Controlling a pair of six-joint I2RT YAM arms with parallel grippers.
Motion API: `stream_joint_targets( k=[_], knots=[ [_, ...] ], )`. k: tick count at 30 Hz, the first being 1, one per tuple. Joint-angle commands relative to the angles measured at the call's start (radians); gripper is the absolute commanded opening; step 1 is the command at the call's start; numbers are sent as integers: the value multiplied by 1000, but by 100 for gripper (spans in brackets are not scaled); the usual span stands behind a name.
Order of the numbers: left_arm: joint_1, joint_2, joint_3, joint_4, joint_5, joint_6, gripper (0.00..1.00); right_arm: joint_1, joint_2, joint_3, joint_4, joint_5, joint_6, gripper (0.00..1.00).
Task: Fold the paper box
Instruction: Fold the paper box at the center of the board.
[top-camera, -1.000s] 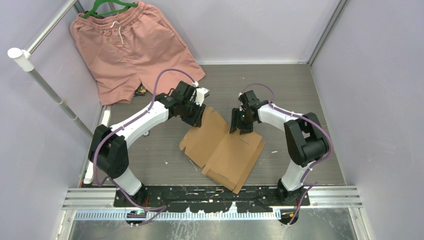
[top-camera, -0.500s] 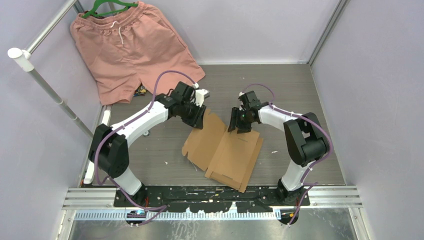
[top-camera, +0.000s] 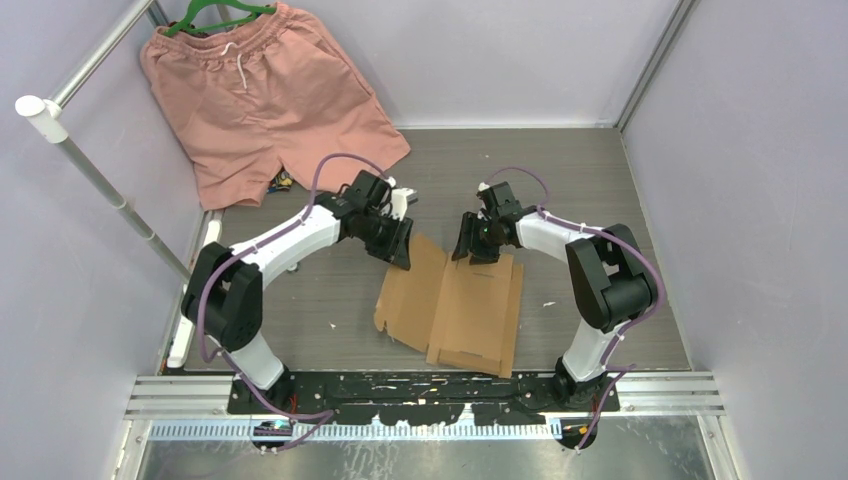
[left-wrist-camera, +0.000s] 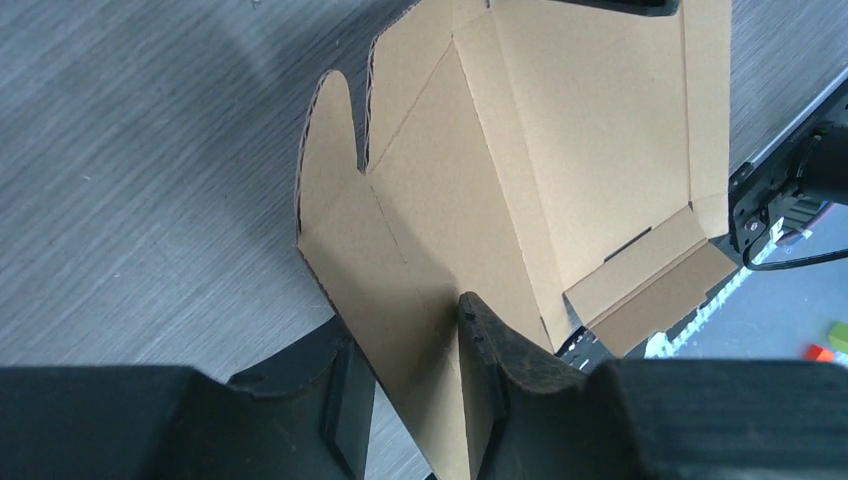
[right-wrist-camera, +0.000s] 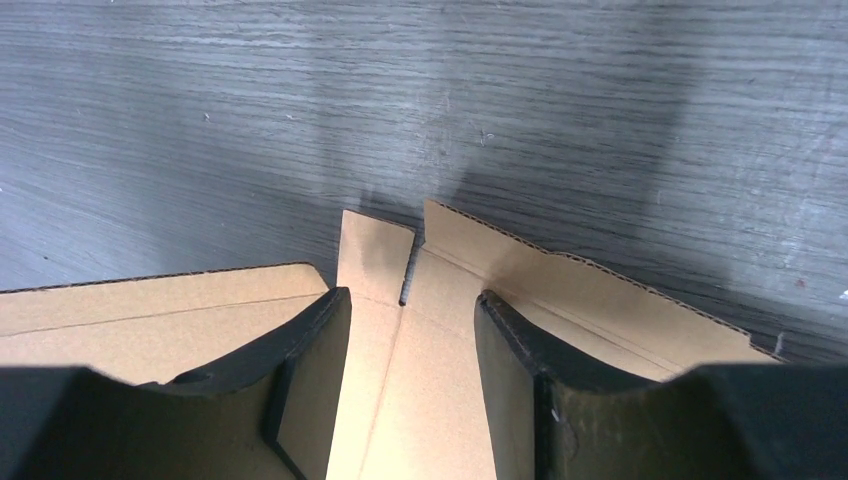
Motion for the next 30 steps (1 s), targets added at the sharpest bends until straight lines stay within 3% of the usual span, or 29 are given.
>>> stream_joint_targets(
  k=[1, 9, 13, 15, 24, 30],
  knots=[
    [3, 10, -18, 45, 41, -74, 36, 6, 62, -44, 5, 38, 7, 54],
    [5, 22, -19, 42, 67, -148, 39, 6, 66, -46, 10, 38, 15, 54],
    [5, 25, -14, 31, 71, -176, 21, 6, 66, -43, 13, 38, 22, 54],
    [4, 32, -3, 14, 60, -178, 1, 6, 66, -41, 13, 39, 22, 54],
    [11, 39, 101, -76, -32, -84, 0, -16, 6, -18, 20, -24, 24, 57],
    [21, -10, 112, -63, -14, -60, 0, -48, -14, 53, -8, -70, 20, 50]
  ],
)
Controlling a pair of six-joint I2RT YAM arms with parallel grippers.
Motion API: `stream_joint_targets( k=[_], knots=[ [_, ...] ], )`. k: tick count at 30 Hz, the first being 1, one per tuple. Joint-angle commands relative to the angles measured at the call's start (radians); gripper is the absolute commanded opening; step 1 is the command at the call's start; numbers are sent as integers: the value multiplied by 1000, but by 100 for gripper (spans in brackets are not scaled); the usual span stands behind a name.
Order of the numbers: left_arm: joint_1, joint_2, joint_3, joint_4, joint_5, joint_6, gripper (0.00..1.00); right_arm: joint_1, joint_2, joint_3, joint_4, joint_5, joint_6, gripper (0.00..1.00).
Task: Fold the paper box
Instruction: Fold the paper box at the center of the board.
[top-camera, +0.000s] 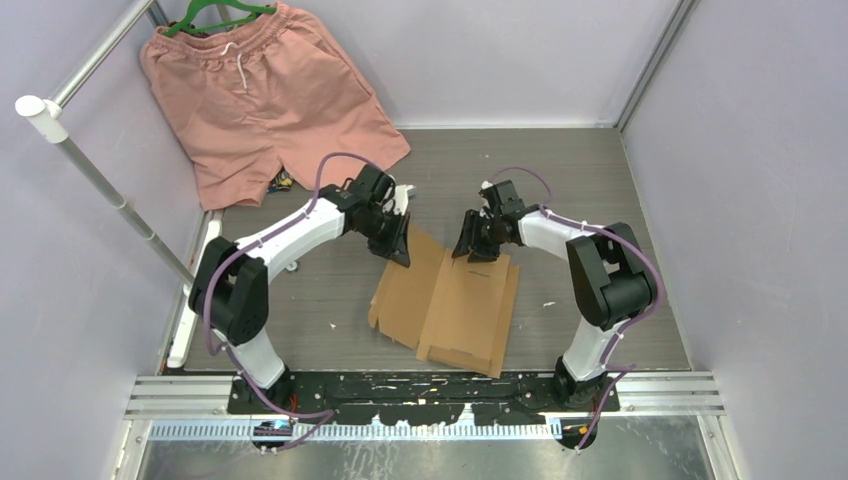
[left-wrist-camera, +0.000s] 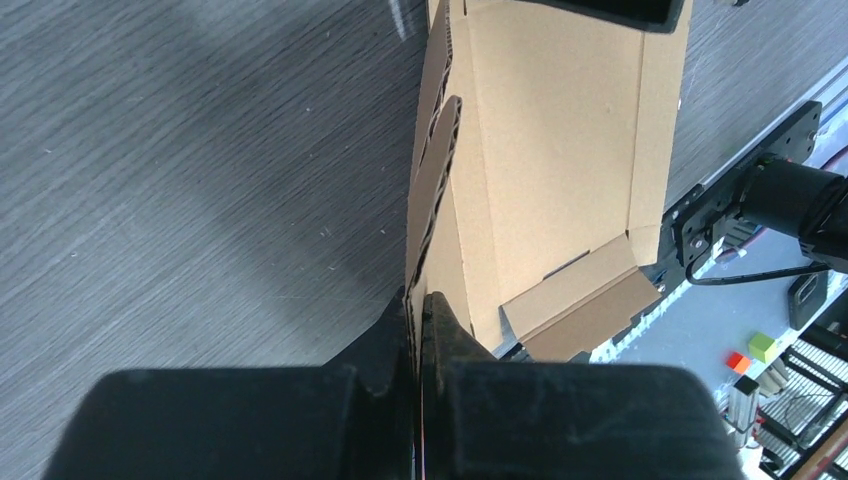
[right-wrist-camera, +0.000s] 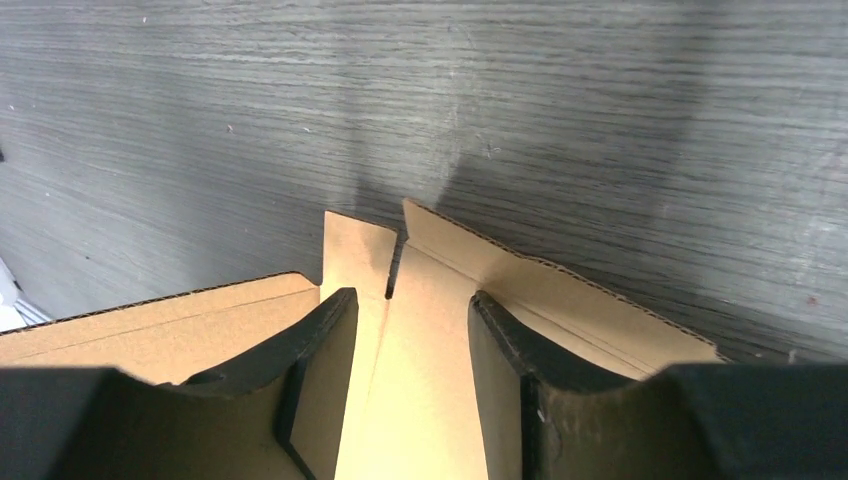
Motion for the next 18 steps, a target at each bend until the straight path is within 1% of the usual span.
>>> stream_joint_targets(
  k=[1, 5, 10, 12, 18],
  knots=[
    [16, -66, 45, 2, -15, 70, 0, -23, -14, 65, -39, -34, -10, 50],
    [19, -84, 38, 19, 22, 79, 0, -26, -16, 76, 18, -134, -9, 53],
    [44, -74, 60, 15, 102, 91, 0, -24, -29, 82, 69, -213, -78, 52],
    [49, -57, 98, -6, 137, 105, 0, -25, -44, 75, 79, -212, -108, 51],
    [65, 24, 276, -149, 235, 183, 0, -24, -92, 67, 83, -179, -180, 50]
  ],
)
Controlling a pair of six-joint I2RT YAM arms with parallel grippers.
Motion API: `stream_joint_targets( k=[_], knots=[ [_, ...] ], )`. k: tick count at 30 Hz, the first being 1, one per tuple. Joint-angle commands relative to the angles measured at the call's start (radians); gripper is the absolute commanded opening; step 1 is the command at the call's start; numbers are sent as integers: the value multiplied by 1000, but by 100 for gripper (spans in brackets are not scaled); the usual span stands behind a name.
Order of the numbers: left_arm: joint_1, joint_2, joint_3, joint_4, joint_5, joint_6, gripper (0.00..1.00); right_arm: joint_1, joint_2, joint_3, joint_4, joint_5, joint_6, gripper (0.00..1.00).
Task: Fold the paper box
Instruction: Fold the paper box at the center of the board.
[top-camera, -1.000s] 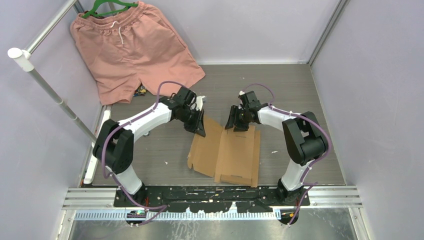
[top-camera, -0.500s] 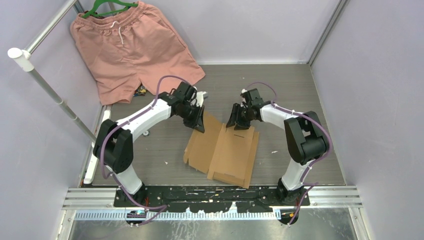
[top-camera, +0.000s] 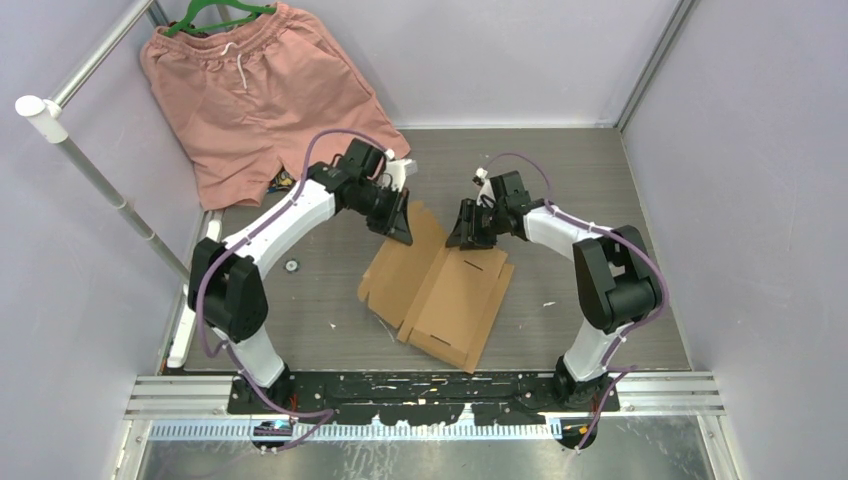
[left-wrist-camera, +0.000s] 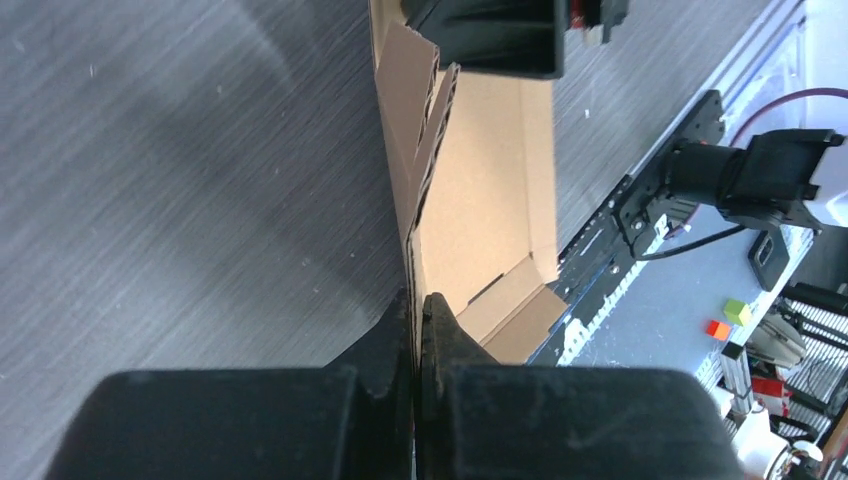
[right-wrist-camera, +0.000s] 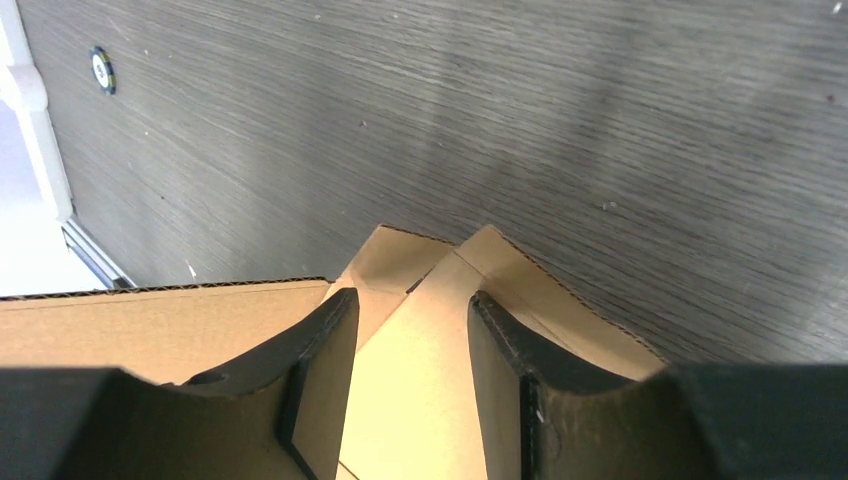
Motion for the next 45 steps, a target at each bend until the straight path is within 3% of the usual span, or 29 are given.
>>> stream_joint_targets(
  k=[1, 9, 15, 25, 34, 45],
  knots=[
    [15, 43, 164, -95, 130, 96, 0, 0, -85, 25, 40, -1, -88, 49],
    [60, 162, 423, -383, 221, 286, 5, 0, -338, -127, 191, 45, -163, 49],
    [89, 220, 527, -524, 232, 373, 6, -1, -389, -196, 260, 83, -226, 49],
    [91, 191, 497, -537, 303, 421, 9, -22, -401, -235, 416, 24, -259, 49],
    [91, 174, 496, -545, 331, 439, 10, -32, -332, -142, 387, -78, -285, 50],
    [108, 176, 497, -540, 337, 442, 9, -36, -323, -179, 400, -192, -272, 48]
  ],
)
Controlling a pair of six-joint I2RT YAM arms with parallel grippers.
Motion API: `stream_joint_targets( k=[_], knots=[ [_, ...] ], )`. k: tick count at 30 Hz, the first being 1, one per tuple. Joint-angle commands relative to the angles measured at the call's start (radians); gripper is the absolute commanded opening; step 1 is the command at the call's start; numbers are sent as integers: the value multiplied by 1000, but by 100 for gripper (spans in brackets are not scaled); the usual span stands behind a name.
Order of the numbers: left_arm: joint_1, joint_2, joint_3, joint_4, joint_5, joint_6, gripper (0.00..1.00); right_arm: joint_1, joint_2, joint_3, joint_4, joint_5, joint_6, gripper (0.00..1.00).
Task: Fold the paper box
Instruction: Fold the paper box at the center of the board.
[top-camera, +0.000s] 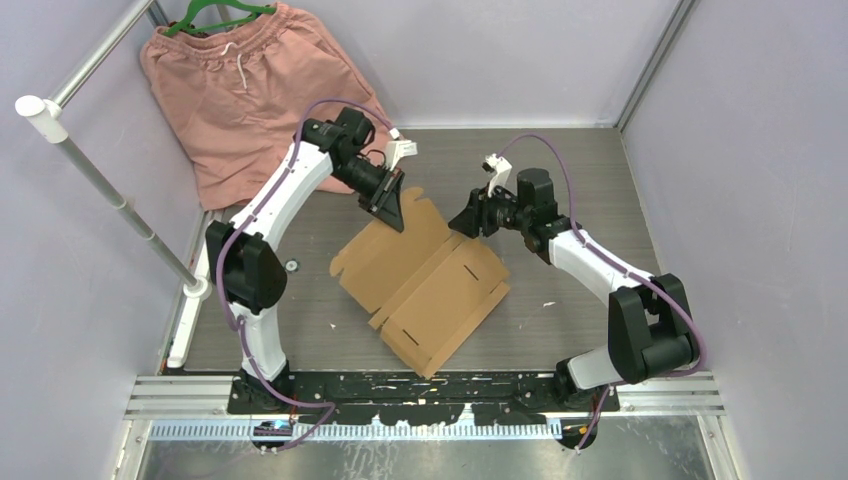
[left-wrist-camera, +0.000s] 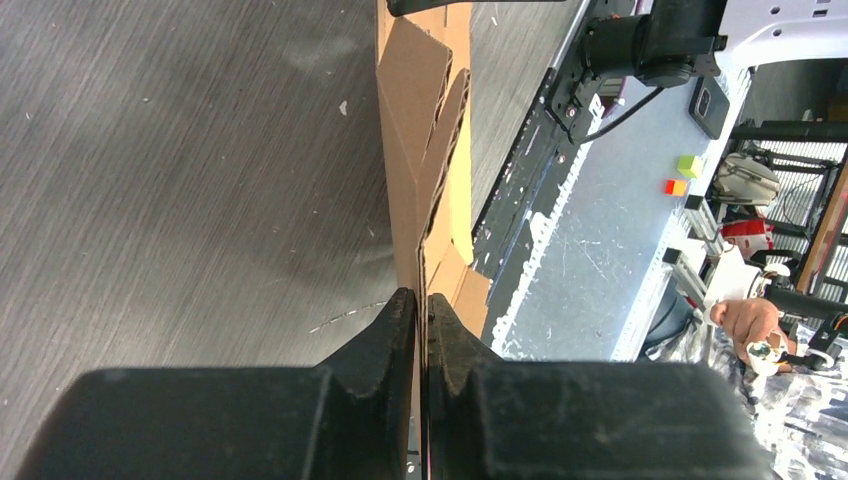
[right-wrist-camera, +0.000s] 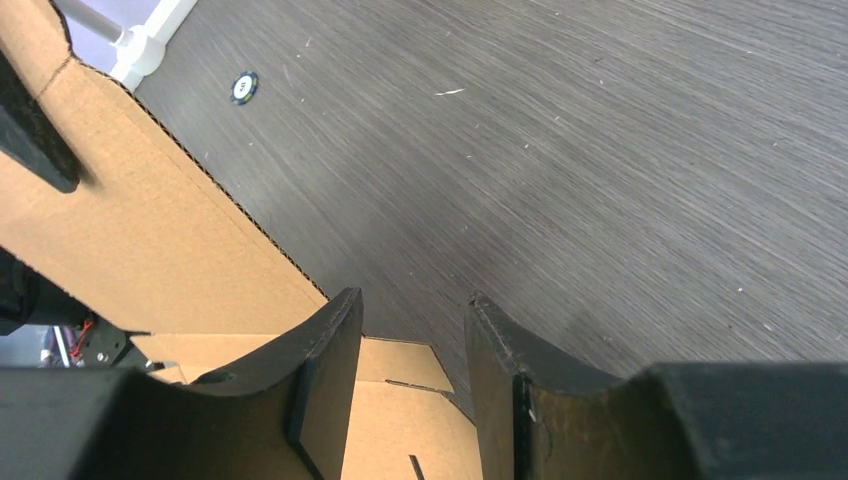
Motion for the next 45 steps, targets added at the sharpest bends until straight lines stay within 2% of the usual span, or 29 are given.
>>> stream_joint_targets(
  k=[1, 6, 16, 29, 37, 45],
  knots=[
    [12, -44, 11, -9, 54, 23, 9, -6, -6, -1, 53, -70, -7, 47],
    [38, -58, 13, -6, 102, 33, 9, -12, 0, -26, 62, -68, -13, 47],
    [56, -28, 71, -31, 140, 44, 11, -38, 11, -91, 156, -166, 50, 46],
    [56, -23, 64, -27, 161, 48, 12, -38, 46, -54, 185, -205, 71, 39],
    [56, -4, 76, -29, 163, 42, 11, -32, 42, -44, 181, -199, 74, 37],
    [55, 12, 82, -24, 143, 26, 10, 6, 32, -11, 86, -134, 12, 32]
  ],
)
